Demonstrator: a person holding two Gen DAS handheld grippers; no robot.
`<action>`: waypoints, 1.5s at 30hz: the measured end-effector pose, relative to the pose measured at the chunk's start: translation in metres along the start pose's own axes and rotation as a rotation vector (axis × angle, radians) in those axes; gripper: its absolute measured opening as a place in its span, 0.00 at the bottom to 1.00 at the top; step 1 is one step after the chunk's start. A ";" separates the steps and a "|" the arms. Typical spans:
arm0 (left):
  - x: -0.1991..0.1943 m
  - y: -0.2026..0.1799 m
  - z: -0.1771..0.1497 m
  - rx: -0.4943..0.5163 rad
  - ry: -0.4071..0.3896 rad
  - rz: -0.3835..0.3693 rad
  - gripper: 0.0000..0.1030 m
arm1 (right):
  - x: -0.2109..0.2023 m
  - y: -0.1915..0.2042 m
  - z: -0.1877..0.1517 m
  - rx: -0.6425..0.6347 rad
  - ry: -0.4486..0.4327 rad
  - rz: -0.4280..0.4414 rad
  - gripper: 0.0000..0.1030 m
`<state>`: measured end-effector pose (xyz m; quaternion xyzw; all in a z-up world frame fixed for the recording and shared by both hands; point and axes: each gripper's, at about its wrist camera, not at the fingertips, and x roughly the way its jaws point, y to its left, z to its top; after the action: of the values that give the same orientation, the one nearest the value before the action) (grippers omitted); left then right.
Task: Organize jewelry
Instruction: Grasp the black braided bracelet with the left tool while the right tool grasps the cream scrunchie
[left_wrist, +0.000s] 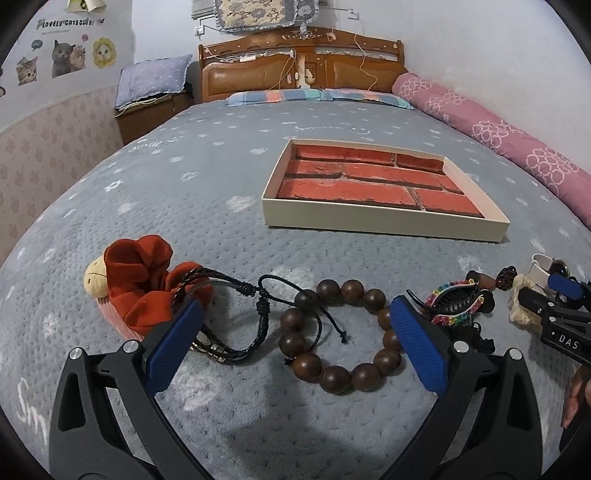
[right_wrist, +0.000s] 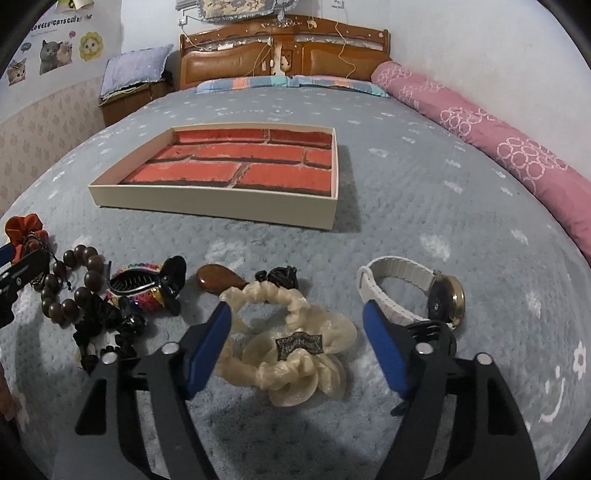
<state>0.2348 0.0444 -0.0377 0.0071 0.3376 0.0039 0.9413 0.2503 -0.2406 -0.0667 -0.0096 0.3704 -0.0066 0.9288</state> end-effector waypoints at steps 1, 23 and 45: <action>0.002 0.001 0.000 -0.007 0.005 0.008 0.95 | 0.000 -0.001 0.000 0.001 0.001 0.000 0.67; 0.028 0.038 0.004 -0.070 0.071 0.047 0.78 | 0.005 -0.003 0.003 -0.015 0.018 -0.018 0.60; 0.029 0.050 -0.001 -0.055 0.135 0.002 0.57 | 0.010 0.004 0.001 -0.052 0.053 0.023 0.43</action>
<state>0.2563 0.0951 -0.0565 -0.0188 0.3999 0.0148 0.9163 0.2583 -0.2370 -0.0729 -0.0292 0.3951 0.0135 0.9181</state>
